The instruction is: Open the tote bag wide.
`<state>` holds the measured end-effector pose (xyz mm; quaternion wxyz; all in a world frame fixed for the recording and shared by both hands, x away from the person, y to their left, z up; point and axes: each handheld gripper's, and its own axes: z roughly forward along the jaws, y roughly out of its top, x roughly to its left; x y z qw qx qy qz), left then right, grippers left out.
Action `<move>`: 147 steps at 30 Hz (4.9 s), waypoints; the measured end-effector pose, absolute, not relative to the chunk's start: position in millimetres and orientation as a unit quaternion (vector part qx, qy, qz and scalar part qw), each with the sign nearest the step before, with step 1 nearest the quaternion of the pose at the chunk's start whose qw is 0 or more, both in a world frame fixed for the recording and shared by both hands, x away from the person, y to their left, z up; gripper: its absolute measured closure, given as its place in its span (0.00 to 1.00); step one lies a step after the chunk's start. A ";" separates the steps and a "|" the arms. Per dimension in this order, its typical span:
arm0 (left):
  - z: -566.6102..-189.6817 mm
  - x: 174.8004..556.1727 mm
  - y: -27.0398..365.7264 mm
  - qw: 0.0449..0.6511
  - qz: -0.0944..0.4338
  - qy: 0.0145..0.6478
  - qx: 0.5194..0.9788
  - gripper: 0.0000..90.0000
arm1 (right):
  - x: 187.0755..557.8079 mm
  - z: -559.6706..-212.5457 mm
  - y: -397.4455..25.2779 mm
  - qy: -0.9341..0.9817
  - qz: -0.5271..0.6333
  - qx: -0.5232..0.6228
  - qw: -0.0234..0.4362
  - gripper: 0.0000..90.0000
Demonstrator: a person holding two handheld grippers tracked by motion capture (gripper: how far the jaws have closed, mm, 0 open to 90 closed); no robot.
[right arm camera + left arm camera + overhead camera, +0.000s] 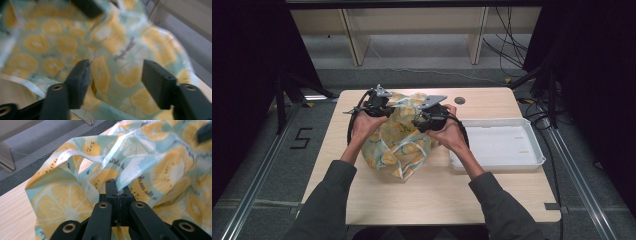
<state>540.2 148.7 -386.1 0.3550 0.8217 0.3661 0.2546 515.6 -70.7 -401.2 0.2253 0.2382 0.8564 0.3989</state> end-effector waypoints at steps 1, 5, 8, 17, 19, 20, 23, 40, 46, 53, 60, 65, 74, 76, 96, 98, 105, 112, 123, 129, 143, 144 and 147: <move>-384.9 540.7 148.8 0.360 0.248 0.370 0.820 1.00 | 517.3 -406.0 -66.7 0.860 0.385 0.235 0.239 0.40; -380.1 539.6 153.6 0.365 0.252 0.378 0.813 1.00 | 523.2 -421.0 -60.6 0.863 0.348 0.272 0.244 0.32; -377.4 538.8 157.0 0.371 0.252 0.376 0.811 1.00 | 527.5 -427.9 -64.6 0.873 0.331 0.279 0.224 0.31; -372.3 536.7 155.1 0.378 0.248 0.368 0.812 0.99 | 531.8 -446.6 -65.6 0.885 0.311 0.293 0.185 0.31; -371.9 536.5 155.4 0.377 0.248 0.370 0.812 0.99 | 531.6 -448.6 -65.6 0.888 0.308 0.282 0.192 0.42; -372.3 536.5 155.6 0.377 0.247 0.370 0.813 0.99 | 530.0 -449.2 -64.8 0.887 0.312 0.283 0.189 0.52; -372.9 536.4 156.6 0.382 0.243 0.372 0.810 0.99 | 529.3 -448.6 -66.4 0.895 0.305 0.264 0.193 0.78; -396.9 552.6 169.9 0.394 0.241 0.414 0.785 0.98 | 560.3 -404.5 -93.3 0.831 0.399 0.300 0.246 1.00; -419.6 562.9 177.6 0.380 0.238 0.444 0.775 0.98 | 582.9 -424.1 -82.2 0.833 0.384 0.329 0.224 1.00; -441.4 565.4 179.2 0.356 0.236 0.460 0.779 0.98 | 596.6 -440.2 -74.8 0.839 0.358 0.353 0.206 1.00; -457.3 566.1 170.1 0.339 0.221 0.455 0.793 0.96 | 599.9 -452.5 -67.9 0.849 0.331 0.372 0.175 1.00; -456.9 563.7 171.1 0.340 0.215 0.446 0.800 0.90 | 603.0 -459.3 -69.5 0.856 0.318 0.370 0.171 1.00; -423.7 543.4 177.5 0.364 0.225 0.395 0.813 0.72 | 607.9 -466.7 -73.0 0.862 0.312 0.354 0.188 1.00; -419.3 539.4 175.4 0.359 0.227 0.375 0.824 0.71 | 607.5 -465.9 -74.4 0.863 0.303 0.364 0.176 1.00; -466.7 557.8 172.2 0.223 0.214 0.431 0.848 0.97 | 605.8 -467.2 -82.1 0.870 0.270 0.385 0.149 1.00; -469.9 558.4 172.0 0.217 0.213 0.428 0.851 0.96 | 604.9 -469.8 -79.2 0.873 0.261 0.384 0.149 1.00; -474.3 557.3 173.2 0.205 0.212 0.428 0.854 0.96 | 606.4 -470.2 -80.2 0.882 0.247 0.371 0.155 0.99; -481.3 552.9 182.0 0.191 0.206 0.422 0.862 0.97 | 604.3 -471.2 -83.6 0.874 0.265 0.380 0.150 0.88; -470.9 546.4 186.0 0.240 0.211 0.439 0.840 0.80 | 593.0 -433.1 -95.9 0.837 0.360 0.377 0.167 0.63; -452.6 538.1 193.7 0.277 0.220 0.459 0.815 0.66 | 582.7 -412.1 -99.4 0.814 0.427 0.366 0.147 0.54; -421.9 476.4 187.7 0.350 0.208 0.432 0.805 0.44 | 569.7 -401.9 -77.0 0.834 0.433 0.323 0.112 0.44; -421.9 470.9 185.2 0.359 0.203 0.432 0.802 0.42 | 570.6 -403.1 -75.7 0.834 0.435 0.318 0.120 0.43; -418.8 453.6 180.3 0.372 0.216 0.424 0.797 0.36 | 569.6 -404.8 -70.8 0.834 0.435 0.320 0.114 0.42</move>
